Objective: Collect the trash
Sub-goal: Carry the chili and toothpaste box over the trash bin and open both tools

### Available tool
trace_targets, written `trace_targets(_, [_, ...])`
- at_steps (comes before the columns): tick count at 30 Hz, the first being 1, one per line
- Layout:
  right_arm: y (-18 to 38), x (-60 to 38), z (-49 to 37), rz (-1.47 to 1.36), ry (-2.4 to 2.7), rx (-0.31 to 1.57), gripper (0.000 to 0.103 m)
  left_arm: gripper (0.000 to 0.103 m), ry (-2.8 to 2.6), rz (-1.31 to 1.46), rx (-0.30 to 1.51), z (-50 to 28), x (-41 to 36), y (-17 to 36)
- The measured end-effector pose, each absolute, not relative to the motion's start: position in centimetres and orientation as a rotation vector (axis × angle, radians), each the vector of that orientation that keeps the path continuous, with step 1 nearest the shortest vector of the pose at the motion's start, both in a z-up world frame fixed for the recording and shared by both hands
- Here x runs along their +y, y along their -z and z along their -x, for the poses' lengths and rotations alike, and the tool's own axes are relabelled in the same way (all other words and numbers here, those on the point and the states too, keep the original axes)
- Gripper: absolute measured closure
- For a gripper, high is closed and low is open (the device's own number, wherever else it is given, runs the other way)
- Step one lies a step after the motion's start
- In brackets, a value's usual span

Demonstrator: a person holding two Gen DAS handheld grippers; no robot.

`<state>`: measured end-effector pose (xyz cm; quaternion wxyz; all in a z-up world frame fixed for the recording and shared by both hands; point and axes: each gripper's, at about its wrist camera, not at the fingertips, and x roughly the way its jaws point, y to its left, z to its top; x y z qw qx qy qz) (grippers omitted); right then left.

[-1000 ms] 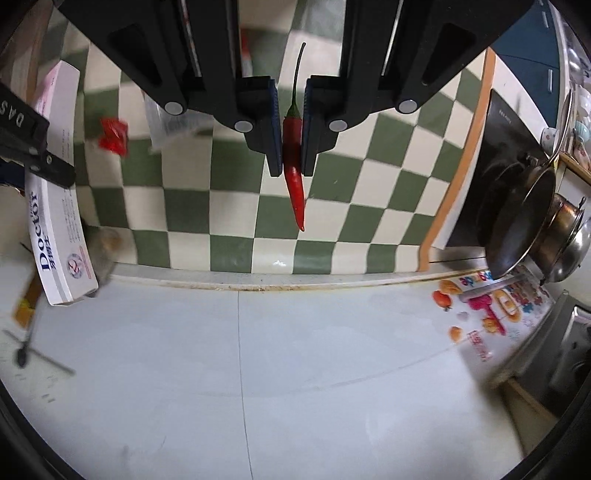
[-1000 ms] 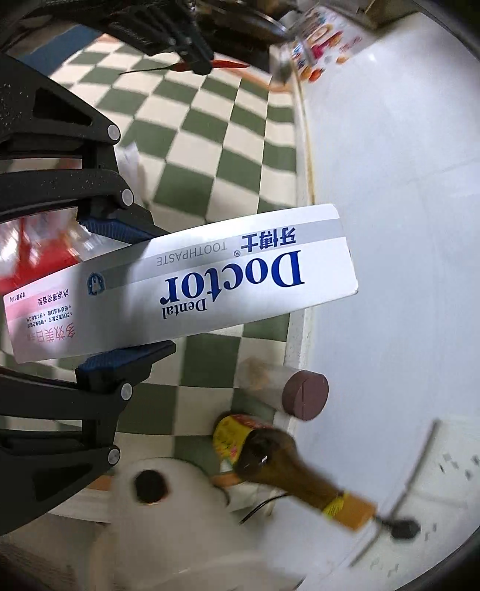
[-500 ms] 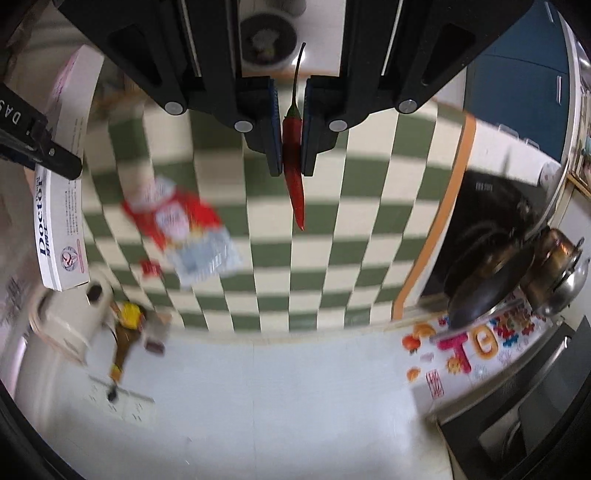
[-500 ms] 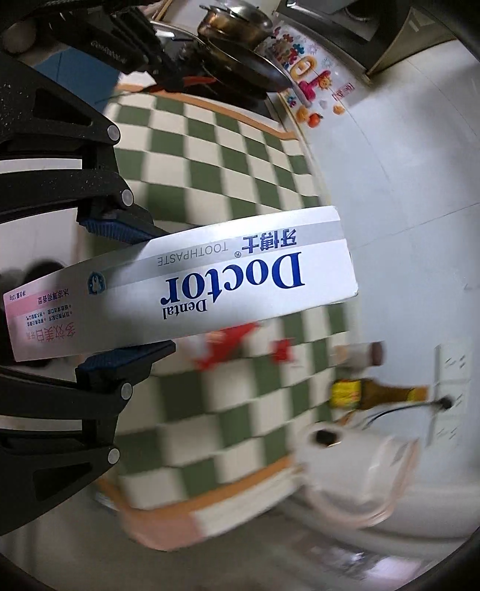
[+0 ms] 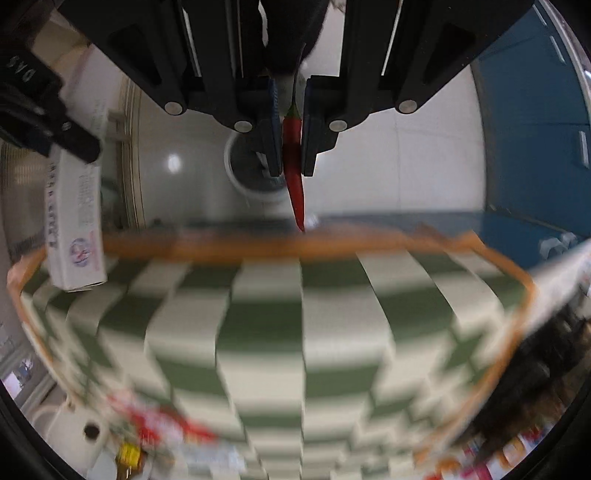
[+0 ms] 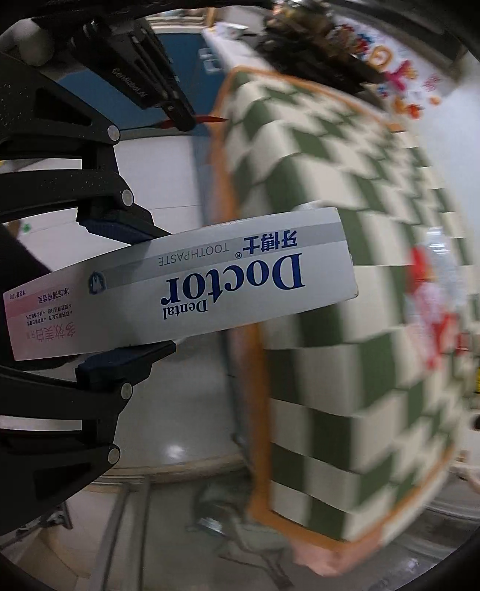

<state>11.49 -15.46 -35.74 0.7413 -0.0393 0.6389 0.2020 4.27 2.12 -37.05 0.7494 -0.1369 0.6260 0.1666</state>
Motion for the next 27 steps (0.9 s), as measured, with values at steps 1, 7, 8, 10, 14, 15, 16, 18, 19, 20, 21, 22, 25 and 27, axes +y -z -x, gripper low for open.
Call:
trace_targets(1, [37.7,-15.8,-10.9,0.086,-0.441,1.431,0.051,0.096,-0.353,0.313,1.412,-3.9,1.7,39.7])
trace_targets(7, [51.7,-17.4,-8.4,0.046,-0.428,1.638,0.051,0.095,-0.319,0.439,1.607,-2.7,0.8,53.4])
trace_targets(8, [53.6,-17.5,-8.2,0.035,-0.424,1.659,0.051,0.095,-0.311,0.464,1.637,-2.7,0.8,56.2])
trace_targets(10, [58.8,-17.5,-8.0,0.014,-0.417,1.722,0.051,0.095,-0.293,0.494,1.683,-3.0,0.6,60.7])
trace_targets(14, [68.9,-16.9,-8.0,-0.019,-0.402,1.824,0.051,0.095,-0.247,0.524,1.741,-4.0,0.4,68.7])
trace_targets(15, [72.0,-16.6,-8.1,-0.02,-0.399,1.851,0.051,0.093,-0.231,0.536,1.754,-4.2,0.4,70.5])
trace_targets(16, [73.5,-16.4,-8.2,-0.012,-0.404,1.872,0.051,0.09,-0.226,0.537,1.762,-4.3,0.4,71.8])
trace_targets(18, [77.6,-16.1,-8.3,-0.008,-0.395,1.912,0.05,0.076,-0.223,0.522,1.775,-4.4,0.5,74.4])
trace_targets(19, [79.2,-16.0,-8.4,-0.004,-0.395,1.929,0.05,0.056,-0.229,0.515,1.776,-4.3,0.4,74.9])
trace_targets(20, [81.1,-15.9,-8.5,0.009,-0.392,1.953,0.047,0.045,-0.249,0.505,1.769,-4.3,0.6,75.5])
trace_targets(21, [82.0,-15.9,-8.6,0.018,-0.382,1.961,0.032,0.033,-0.277,0.483,1.759,-4.3,0.9,75.6])
trace_targets(22, [82.8,-16.0,-8.5,0.021,-0.37,1.962,0.025,0.023,-0.292,0.471,1.751,-4.1,1.2,75.6])
trace_targets(25, [83.6,-16.7,-9.0,0.05,-0.334,1.933,0.003,0.001,-0.338,0.439,1.742,-3.4,2.1,75.3])
trace_targets(27, [83.1,-17.1,-9.2,0.068,-0.333,1.906,0.001,0.001,-0.354,0.431,1.737,-2.9,2.4,75.0])
